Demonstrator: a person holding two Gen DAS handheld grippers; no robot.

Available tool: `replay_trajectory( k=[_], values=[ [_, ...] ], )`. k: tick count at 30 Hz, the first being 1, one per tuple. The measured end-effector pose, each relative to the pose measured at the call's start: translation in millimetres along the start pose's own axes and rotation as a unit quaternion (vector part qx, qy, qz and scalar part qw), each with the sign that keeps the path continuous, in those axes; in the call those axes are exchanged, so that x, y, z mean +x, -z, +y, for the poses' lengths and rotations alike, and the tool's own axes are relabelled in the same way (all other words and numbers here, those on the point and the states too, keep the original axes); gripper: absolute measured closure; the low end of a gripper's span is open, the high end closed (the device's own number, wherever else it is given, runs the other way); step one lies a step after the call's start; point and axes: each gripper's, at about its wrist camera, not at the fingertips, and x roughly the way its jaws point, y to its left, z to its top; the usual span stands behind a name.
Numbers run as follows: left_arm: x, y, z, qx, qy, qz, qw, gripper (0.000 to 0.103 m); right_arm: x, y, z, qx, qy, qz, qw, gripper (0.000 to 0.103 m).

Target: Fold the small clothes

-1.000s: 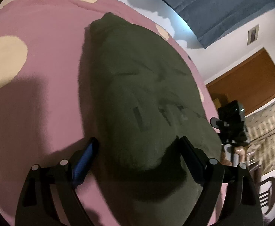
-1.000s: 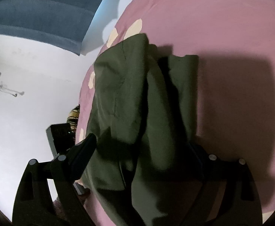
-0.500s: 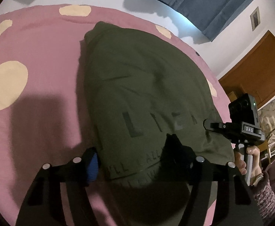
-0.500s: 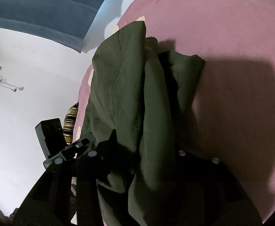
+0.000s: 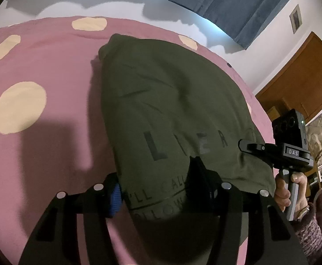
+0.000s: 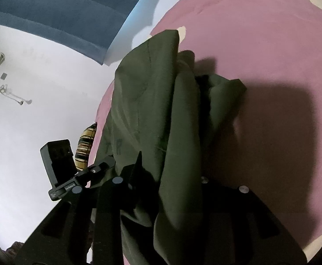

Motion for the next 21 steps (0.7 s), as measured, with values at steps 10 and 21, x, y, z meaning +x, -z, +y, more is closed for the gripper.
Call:
replay_trajectory(
  k=[10, 21],
  values=[
    [-41, 4, 29, -0.009, -0.03, -0.02, 0.9993, 0.047, 34, 1, 20, -0.015, -0.02, 0.015, 1.0, 0.076],
    [-65, -7, 86, -0.036, -0.067, -0.041, 0.9963, 0.048, 74, -12, 34, -0.028, -0.028, 0.036, 0.999, 0.076]
  ],
)
